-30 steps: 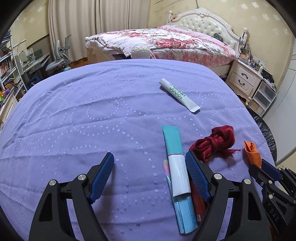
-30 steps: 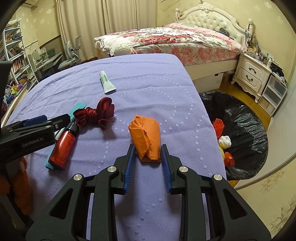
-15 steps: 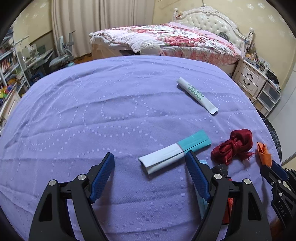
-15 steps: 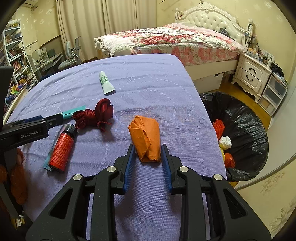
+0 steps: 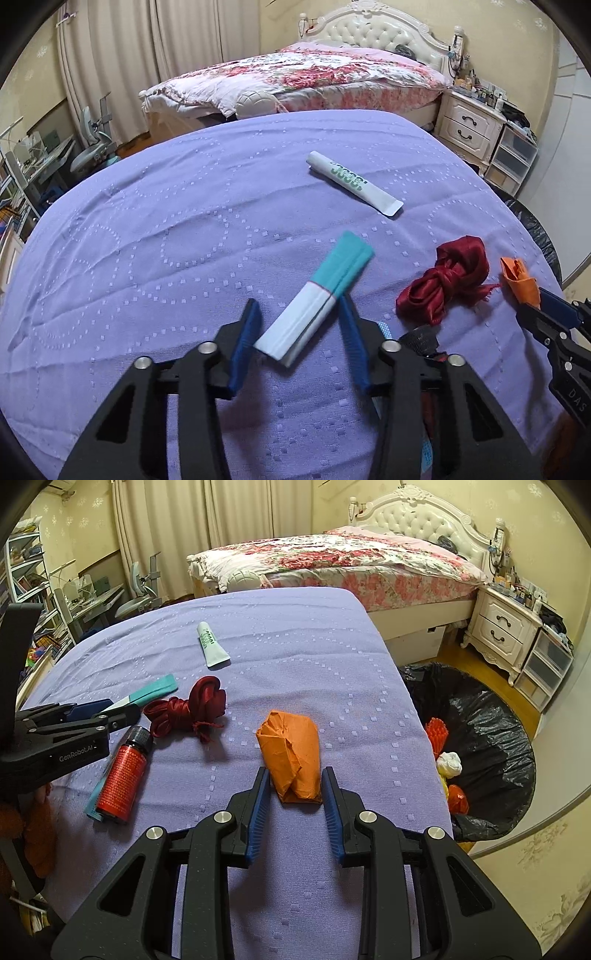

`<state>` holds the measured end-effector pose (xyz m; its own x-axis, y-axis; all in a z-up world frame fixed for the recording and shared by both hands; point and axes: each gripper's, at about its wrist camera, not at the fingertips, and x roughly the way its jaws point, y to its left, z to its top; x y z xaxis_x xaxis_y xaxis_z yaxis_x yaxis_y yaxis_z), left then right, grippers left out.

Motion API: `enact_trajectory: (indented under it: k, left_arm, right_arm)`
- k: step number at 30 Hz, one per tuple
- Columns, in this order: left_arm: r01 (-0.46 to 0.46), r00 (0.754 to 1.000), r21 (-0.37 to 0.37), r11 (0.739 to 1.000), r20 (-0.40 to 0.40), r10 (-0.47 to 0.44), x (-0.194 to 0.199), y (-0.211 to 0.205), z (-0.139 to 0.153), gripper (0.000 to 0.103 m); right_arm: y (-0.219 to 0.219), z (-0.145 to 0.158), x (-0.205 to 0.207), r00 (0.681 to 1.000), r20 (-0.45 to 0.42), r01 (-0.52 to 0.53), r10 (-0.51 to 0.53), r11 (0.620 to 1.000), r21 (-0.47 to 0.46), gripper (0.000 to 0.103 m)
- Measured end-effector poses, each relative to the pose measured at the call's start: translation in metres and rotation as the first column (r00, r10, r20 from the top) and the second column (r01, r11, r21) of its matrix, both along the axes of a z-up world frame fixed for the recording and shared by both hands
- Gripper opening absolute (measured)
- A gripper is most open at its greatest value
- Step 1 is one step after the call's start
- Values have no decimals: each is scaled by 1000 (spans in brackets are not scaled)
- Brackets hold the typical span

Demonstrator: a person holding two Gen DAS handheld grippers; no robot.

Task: Collect trash
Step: 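Grasp the teal-and-white packet with the left tool while the right tool holds the orange bag, then carry the orange bag and teal packet over the black bin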

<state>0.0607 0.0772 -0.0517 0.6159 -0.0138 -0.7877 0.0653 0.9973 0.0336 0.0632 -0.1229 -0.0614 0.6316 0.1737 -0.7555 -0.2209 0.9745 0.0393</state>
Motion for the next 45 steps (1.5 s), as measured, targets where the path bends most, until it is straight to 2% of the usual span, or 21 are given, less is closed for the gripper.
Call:
enact_trajectory:
  k: [3, 5, 13, 16, 18, 22, 23, 26, 28, 35, 45]
  left_arm:
    - [-6, 1000, 14, 1000, 9, 6, -2, 0, 0, 23]
    - [-12, 1000, 13, 1000, 13, 12, -2, 1, 0, 19]
    - [-32, 1000, -43, 999, 0, 32, -11, 13, 3, 19]
    - [-46, 999, -55, 997, -2, 46, -8, 14, 3, 28]
    - [-59, 998, -57, 997, 1, 59, -4, 14, 4, 47]
    - [-66, 998, -63, 996, -12, 66, 4, 14, 1, 49]
    - [-68, 998, -60, 996, -6, 68, 4, 14, 1, 45]
    - [-67, 998, -42, 997, 5, 67, 3, 15, 1, 25]
    - [-67, 998, -38, 997, 11, 68, 2, 16, 1, 19]
    - [-73, 997, -68, 995, 32, 75, -7, 21, 5, 15]
    - [-44, 989, -120, 992, 133, 60, -26, 9, 37, 15]
  right_arm:
    - [0, 0, 0, 1000, 0, 0, 0, 1000, -1, 28]
    - [0, 0, 0, 1000, 1, 0, 0, 1000, -2, 29]
    - [0, 0, 0, 1000, 1, 0, 0, 1000, -3, 29]
    - [0, 0, 0, 1000, 1, 1, -1, 1000, -2, 29]
    - [0, 0, 0, 1000, 0, 0, 0, 1000, -3, 29]
    - [1, 0, 0, 1000, 0, 1, -1, 1000, -2, 29]
    - [1, 0, 0, 1000, 0, 0, 0, 1000, -3, 29]
    - [1, 0, 0, 1000, 1, 0, 0, 1000, -3, 29]
    - [1, 0, 0, 1000, 1, 1, -1, 1000, -3, 28]
    - [-2, 1, 3, 1000, 1, 11, -11, 1000, 4, 27]
    - [-11, 15, 2, 998, 42, 39, -40, 999, 20, 25]
